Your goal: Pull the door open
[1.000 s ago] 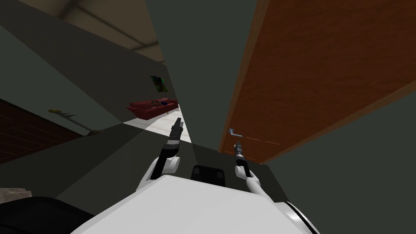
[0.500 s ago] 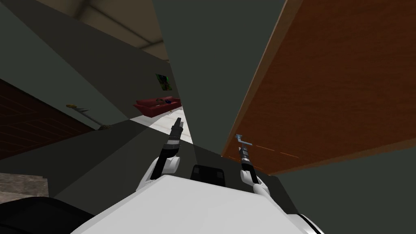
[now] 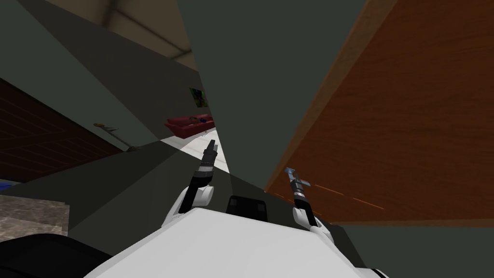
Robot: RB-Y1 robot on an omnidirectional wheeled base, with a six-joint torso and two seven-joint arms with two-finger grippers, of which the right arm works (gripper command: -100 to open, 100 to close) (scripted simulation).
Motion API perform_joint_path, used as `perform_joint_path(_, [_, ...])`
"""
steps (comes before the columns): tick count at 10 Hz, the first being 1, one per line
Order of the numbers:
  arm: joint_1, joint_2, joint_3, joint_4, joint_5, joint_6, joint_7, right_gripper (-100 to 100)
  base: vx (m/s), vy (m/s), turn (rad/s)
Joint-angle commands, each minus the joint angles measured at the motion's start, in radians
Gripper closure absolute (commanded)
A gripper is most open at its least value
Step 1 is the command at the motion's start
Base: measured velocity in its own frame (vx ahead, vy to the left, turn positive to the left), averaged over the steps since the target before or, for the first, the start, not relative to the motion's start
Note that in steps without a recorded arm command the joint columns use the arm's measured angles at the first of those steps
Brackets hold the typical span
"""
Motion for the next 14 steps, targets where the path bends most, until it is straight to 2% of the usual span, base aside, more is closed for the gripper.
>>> perform_joint_path(1, [0.0, 0.0, 0.0, 0.0, 0.0, 0.0, 0.0, -100, 0.047, -0.016, 0.01])
perform_joint_path(2, [0.0, 0.0, 0.0, 0.0, 0.0, 0.0, 0.0, 100, 0.0, 0.0, 0.0])
perform_joint_path(7, [0.0, 0.0, 0.0, 0.0, 0.0, 0.0, 0.0, 100, -0.01, 0.003, -0.001])
perform_joint_path(14, [0.045, -0.055, 0.079, -0.019, 0.027, -0.045, -0.07, 100, -0.188, -0.034, 0.101])
